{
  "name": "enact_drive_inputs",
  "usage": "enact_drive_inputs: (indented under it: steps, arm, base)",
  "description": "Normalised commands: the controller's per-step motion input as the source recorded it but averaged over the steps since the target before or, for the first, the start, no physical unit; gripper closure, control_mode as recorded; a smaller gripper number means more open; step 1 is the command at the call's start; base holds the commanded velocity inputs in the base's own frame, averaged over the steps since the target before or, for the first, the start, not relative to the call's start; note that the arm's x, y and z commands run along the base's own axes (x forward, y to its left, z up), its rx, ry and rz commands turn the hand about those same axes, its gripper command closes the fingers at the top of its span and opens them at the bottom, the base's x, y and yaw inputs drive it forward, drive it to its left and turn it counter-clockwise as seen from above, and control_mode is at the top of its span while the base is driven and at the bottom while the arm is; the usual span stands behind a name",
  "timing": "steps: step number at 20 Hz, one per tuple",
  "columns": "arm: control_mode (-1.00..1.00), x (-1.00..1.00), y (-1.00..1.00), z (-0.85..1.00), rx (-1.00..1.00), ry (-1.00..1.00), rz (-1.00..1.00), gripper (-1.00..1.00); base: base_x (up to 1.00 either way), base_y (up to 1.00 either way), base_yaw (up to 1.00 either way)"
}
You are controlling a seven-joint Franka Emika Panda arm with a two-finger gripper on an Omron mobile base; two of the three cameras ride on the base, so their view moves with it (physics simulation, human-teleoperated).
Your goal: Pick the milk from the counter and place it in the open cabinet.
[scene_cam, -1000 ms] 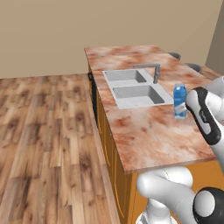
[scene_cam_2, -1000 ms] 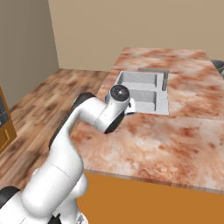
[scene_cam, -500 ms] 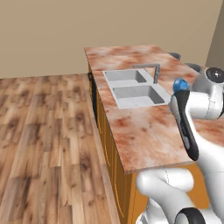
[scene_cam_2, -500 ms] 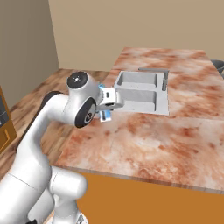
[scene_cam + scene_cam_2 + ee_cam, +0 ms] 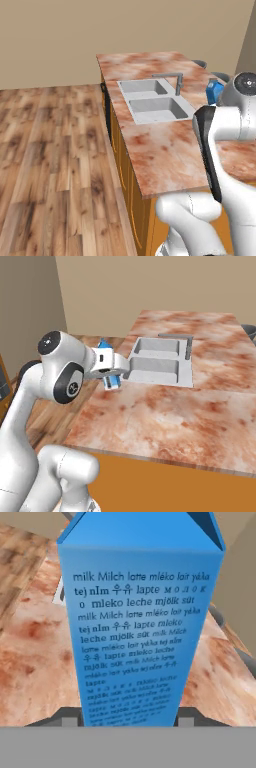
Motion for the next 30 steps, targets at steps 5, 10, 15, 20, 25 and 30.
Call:
enact_drive_inputs:
  steps: [5, 10, 15, 20, 25, 30]
  arm:
    - [-1.00, -0.49, 0.11, 0.33, 0.00, -0.10, -0.10, 1.00]
    - [-1.00, -0.30, 0.21, 0.09, 0.02, -0.06, -0.10, 1.00]
    - [-1.00, -0.33, 0.25, 0.12, 0.03, -0.02, -0.06, 1.00]
    - [-1.00, -0.17, 0.28, 0.15, 0.03, 0.00, 0.00, 1.00]
    - [-1.00, 0.00, 0.09, 0.05, 0.08, 0.03, 0.03, 1.00]
    - [-1.00, 0.00, 0.08, 0.00, 0.17, 0.03, 0.05, 1.00]
  base:
    - [0.00, 0.00, 0.00]
    - [0.00, 0.00, 0.00]
    - [0.00, 0.00, 0.00]
    - [0.00, 0.00, 0.00]
    - [0.00, 0.00, 0.00]
    - [0.00, 0.00, 0.00]
